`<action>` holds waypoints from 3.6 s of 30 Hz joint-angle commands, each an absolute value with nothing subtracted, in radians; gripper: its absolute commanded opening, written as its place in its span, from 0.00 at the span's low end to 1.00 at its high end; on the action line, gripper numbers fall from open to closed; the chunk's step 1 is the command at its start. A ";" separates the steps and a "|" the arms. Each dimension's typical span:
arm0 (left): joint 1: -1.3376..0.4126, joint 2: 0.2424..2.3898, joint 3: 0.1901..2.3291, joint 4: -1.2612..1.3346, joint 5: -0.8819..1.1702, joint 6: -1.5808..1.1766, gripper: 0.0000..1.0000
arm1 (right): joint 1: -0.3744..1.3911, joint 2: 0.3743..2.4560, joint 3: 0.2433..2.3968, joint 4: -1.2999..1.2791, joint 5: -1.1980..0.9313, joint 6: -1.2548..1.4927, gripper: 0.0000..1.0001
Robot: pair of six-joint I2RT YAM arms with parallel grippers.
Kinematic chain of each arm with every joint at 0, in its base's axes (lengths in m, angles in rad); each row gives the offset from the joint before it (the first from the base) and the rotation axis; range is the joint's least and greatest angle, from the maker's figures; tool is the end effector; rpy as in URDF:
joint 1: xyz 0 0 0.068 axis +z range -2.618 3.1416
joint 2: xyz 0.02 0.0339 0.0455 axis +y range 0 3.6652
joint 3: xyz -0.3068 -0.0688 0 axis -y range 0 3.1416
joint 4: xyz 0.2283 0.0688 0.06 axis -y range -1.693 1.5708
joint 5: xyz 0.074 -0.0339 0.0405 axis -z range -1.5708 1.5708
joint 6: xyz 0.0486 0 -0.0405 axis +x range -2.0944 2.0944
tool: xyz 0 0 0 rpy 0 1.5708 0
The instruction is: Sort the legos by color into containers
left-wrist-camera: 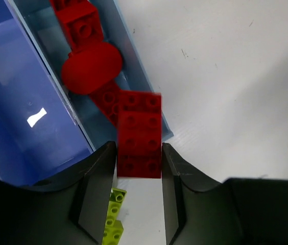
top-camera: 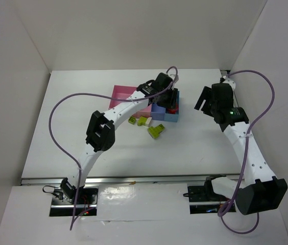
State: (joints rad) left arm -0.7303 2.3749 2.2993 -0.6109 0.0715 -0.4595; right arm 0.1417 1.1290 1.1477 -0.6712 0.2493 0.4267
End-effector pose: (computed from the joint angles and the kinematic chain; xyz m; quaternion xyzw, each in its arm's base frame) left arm 0.4207 -0.3814 0.2913 0.1371 0.8929 -0.2664 0.3360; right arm 0.2117 0.0181 0.3816 0.1809 0.8726 0.0163 0.4534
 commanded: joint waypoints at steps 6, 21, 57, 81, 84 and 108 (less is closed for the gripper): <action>-0.696 2.440 2.373 -0.512 0.100 -0.492 0.66 | 0.150 1.115 1.155 -0.667 0.288 0.428 0.81; -0.617 1.957 1.955 -0.517 0.030 -0.468 0.78 | 0.285 1.265 1.109 -0.594 0.041 0.368 0.81; -0.472 1.770 1.387 -0.615 -0.012 -0.652 0.71 | 0.683 1.677 1.151 -0.558 0.058 0.396 0.80; -0.472 1.807 1.425 -0.634 0.000 -0.652 0.71 | 0.672 1.810 1.206 -0.459 0.060 0.222 0.67; -0.472 1.807 1.434 -0.634 0.000 -0.652 0.71 | 0.672 1.819 1.206 -0.449 0.051 0.222 0.61; -0.360 1.815 1.532 -0.674 0.575 -0.385 0.85 | 0.709 1.405 1.042 -0.413 -0.204 0.245 0.15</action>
State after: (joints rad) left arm -0.3309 1.7988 1.5043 -0.6880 0.3500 -0.4339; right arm 0.6930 1.4269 1.0554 -0.4572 -0.1329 0.2420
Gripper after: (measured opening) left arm 0.831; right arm 0.441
